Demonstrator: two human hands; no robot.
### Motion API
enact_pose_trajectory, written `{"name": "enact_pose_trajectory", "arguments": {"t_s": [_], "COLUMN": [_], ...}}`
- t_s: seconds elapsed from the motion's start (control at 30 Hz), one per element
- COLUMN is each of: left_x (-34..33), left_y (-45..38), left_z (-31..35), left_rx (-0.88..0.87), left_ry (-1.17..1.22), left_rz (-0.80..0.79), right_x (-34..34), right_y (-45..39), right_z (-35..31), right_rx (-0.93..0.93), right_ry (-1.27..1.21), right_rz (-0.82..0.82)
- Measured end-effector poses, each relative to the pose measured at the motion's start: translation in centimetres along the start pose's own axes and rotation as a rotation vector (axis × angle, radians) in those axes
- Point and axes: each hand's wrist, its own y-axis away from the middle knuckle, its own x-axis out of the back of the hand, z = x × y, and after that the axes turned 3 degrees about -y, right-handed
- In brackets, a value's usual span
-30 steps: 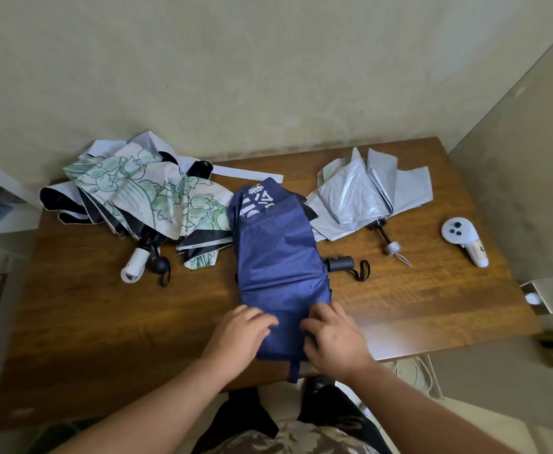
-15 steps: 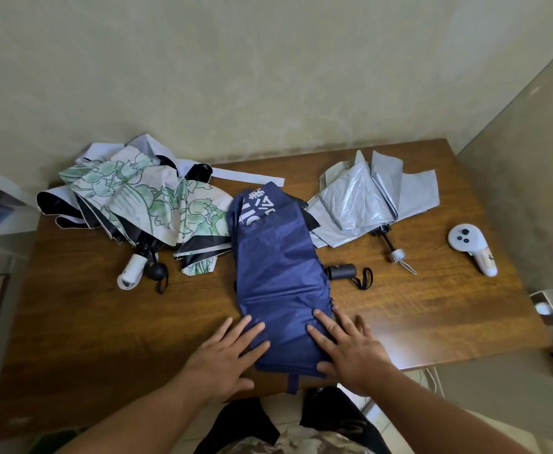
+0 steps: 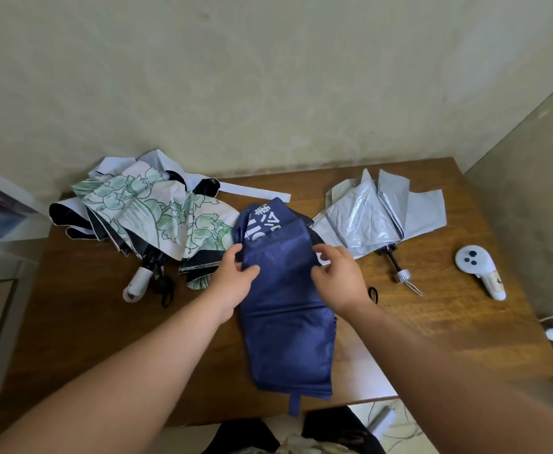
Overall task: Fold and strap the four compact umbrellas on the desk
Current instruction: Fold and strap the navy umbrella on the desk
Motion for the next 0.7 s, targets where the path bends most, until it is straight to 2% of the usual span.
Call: {"name": "enact_pose_trajectory", "arguments": {"t_s": [0.1, 0.23, 0.37, 0.5, 0.7], "left_x": [0.3, 1.1, 1.9, 2.4, 3.1], "left_y": [0.0, 1.6, 3.5, 5.4, 6.6], "left_z": [0.7, 0.5, -0.1, -0.4, -1.0], "left_rx": [0.033, -0.11, -0.227, -0.249, -0.27], "left_ry": [0.143, 0.119, 0.064, 0.081, 0.065], "left_rz": [0.0, 0.03, 0.005, -0.067, -0.115], "right_x": [0.3, 0.0, 0.1, 1.4, 3.6], "right_y": [-1.1, -1.3, 0.3, 1.5, 2.9], "right_z": [-1.2, -1.0, -0.9, -1.2, -3.1], "right_rx": [-0.086, -0.263, -0.295, -0.309, -0.235], "right_ry": [-0.159, -0.358, -0.551, -0.839, -0.854], "right_rz": [-0.079, -0.099, -0.085, -0.134, -0.222]}}
